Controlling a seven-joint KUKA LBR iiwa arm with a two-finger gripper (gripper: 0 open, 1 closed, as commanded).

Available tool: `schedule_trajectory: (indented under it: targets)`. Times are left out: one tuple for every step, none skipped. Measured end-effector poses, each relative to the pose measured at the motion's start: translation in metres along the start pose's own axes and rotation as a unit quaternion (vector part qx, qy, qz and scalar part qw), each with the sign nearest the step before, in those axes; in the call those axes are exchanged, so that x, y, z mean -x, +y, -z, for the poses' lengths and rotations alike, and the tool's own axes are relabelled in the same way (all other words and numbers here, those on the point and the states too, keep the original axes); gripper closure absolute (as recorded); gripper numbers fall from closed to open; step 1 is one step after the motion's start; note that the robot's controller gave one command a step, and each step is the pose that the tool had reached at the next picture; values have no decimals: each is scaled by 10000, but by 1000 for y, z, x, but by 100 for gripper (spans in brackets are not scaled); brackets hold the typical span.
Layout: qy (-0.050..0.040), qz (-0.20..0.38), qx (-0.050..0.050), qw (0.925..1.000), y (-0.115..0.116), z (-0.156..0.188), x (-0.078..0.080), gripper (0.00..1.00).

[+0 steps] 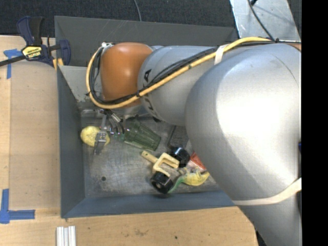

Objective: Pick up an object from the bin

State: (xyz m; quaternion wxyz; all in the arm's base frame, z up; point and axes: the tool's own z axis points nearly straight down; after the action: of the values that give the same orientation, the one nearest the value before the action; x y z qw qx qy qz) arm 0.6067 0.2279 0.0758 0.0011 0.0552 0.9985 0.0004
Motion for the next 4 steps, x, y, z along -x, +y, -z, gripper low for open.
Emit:
schedule_trajectory:
  targets:
    - [-44,-1518,38,9884,7,-2,1,100]
    - [-42,-1518,35,9884,7,-2,1,100]
    - [-20,-1517,19,9884,7,1,0,100]
    - [15,-1520,-6,9884,6,11,-1,100]
